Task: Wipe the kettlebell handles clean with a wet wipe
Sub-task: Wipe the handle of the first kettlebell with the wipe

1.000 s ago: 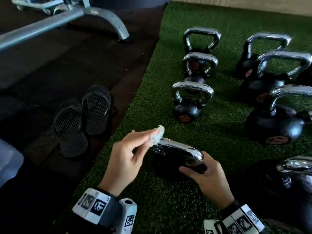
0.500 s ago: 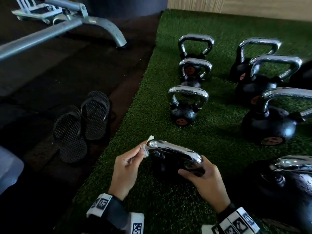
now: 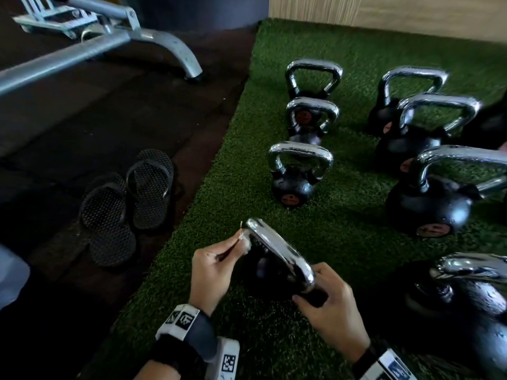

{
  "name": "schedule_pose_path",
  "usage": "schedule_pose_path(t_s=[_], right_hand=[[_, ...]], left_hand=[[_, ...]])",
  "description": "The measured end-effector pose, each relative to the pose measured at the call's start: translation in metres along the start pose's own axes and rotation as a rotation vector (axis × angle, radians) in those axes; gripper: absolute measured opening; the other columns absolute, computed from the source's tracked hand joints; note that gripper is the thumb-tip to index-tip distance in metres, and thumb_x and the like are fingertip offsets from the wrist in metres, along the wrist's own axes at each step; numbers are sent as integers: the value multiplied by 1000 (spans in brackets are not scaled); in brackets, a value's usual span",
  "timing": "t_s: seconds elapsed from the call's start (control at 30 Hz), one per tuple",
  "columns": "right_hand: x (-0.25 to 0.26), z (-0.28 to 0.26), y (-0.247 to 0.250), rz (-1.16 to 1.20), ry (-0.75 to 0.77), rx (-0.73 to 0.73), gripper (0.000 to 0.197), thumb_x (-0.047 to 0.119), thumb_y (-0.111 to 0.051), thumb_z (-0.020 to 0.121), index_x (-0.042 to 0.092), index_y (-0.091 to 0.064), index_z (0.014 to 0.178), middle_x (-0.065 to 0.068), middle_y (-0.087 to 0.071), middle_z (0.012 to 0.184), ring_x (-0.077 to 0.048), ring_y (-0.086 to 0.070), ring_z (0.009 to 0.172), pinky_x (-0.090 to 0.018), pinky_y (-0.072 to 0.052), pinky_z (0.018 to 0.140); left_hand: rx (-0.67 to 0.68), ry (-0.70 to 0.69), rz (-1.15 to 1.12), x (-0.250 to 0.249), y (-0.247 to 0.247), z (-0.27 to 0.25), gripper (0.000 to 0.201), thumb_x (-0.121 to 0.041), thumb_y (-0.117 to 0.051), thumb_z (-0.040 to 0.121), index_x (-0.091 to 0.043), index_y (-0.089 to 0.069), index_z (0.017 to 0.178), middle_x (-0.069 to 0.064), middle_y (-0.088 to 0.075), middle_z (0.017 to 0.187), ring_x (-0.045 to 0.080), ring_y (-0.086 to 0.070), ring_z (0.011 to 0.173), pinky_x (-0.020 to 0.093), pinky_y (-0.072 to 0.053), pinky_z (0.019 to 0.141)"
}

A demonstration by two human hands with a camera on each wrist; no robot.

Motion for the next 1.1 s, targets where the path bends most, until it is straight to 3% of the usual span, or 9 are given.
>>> schedule_pose_path(t_s=[0.1,0.2,0.3,0.4,0.47,0.7,0.87,0.97,1.1], right_hand=[[9,-3,-5,-48,80,34,42,-2,-79,76,30,-77,103,14,-63,94,-5,-65,84,-8,-46,67],[14,-2,-12,-36,80,45,35,-3,-75,80,24,-79,103,16,-66,99,-4,-67,90,-14,-53,73],[12,11,-5,-61,46,-19,32,4,-77,84,31,-78,103,17,-65,99,-2,-66,92,-17,-54,77],[5,33,-6,-94,-160,36,43,34,-74,88,30,-66,129,13,-61,121,1,-59,110,-25,-52,96],[4,43,-19,-120,-276,152,57,40,-71,89,28,-55,143,11,-55,139,0,-50,123,-20,-39,105],[3,50,-23,-85,-368,156,57,40,-74,86,34,-58,140,12,-62,131,-2,-55,115,-18,-40,92],[2,52,-23,-36,-391,151,55,39,-77,83,33,-61,136,10,-64,124,-3,-58,111,-10,-42,82],[0,55,-22,-39,-393,168,52,35,-80,82,33,-65,132,5,-68,116,-8,-65,101,-15,-49,77],[-5,55,-20,-62,-390,169,51,35,-81,81,33,-67,130,7,-68,115,-2,-64,99,-2,-43,66]], left_hand=[[33,-30,110,-8,-15,19,22,-23,-79,88,-27,-77,109,-22,-76,100,-4,-72,100,9,-54,83],[26,-126,177,-16,-28,23,22,-13,-77,89,-13,-77,111,-21,-74,102,-7,-71,98,9,-54,82],[136,-108,142,-17,-27,24,20,-16,-73,94,-29,-77,109,-24,-76,99,-1,-73,99,13,-55,83],[210,-74,129,-17,-24,25,24,-17,-75,92,-36,-76,106,-22,-76,104,1,-72,105,16,-55,91],[156,-81,138,-19,-23,26,24,-15,-78,88,-35,-77,103,-21,-77,100,1,-74,101,17,-57,88],[61,-108,59,-32,-30,28,21,-12,-80,87,-27,-79,102,-18,-78,95,5,-77,92,18,-59,81],[66,74,-108,-39,-34,34,20,-16,-77,87,-23,-79,106,-6,-80,104,11,-75,102,33,-60,95],[129,163,-286,-47,-32,35,32,-18,-78,84,-16,-77,115,4,-78,113,17,-74,108,30,-58,97],[242,155,-265,-63,-25,33,36,-25,-81,75,-21,-80,110,7,-80,104,18,-76,93,29,-60,90]])
Point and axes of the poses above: each hand's wrist, its own z-axis towards the middle knuckle, its own y-axis out of the back of the hand, x = y × z, the point moved 4 cm from there along z, towards the middle knuckle
